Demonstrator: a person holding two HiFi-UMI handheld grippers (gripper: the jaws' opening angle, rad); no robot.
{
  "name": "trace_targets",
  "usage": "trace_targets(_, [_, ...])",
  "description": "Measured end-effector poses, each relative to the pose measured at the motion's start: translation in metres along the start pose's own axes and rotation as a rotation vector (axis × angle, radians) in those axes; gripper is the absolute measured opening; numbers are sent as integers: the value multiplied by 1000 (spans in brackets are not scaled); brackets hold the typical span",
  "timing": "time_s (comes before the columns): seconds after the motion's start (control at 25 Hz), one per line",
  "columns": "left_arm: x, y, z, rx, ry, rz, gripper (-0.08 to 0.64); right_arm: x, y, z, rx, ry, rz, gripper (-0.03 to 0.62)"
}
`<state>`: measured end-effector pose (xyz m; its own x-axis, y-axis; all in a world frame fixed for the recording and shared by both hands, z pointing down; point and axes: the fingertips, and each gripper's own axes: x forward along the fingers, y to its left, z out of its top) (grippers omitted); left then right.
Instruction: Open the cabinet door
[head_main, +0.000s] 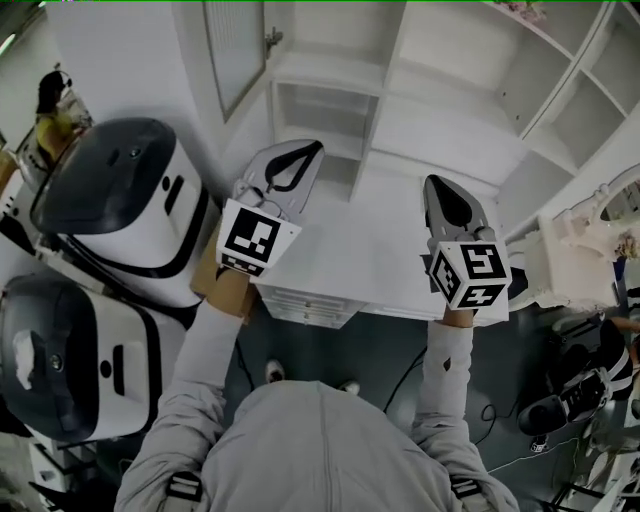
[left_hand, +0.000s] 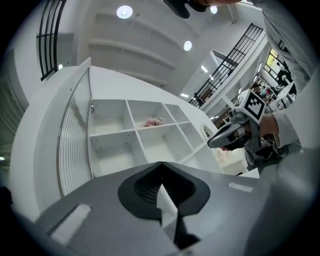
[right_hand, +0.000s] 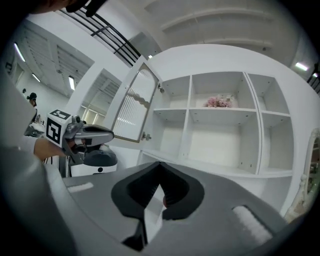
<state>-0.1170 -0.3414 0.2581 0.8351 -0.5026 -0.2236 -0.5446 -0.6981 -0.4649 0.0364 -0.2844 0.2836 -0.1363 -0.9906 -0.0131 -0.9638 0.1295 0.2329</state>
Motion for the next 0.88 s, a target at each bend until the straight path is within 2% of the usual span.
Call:
trace_targets(0.24, [3, -26, -41, -84, 76, -4, 15, -17, -18, -32, -13, 50, -32, 0])
trace_targets(0.4, [7, -54, -58, -105, 102, -59, 17, -21, -17, -46, -2, 58, -27, 0])
trace_targets(0.48, [9, -63, -63, -125, 104, -85, 17, -22, -16, -52, 7, 59, -22, 0])
trace_targets(0.6, [8, -67, -67, -161, 108, -84, 17, -21, -14, -61, 15, 78, -18, 0])
trace_targets(0.88, [9, -65, -70, -170, 113, -92, 17, -20, -4, -75, 46, 106, 7, 0])
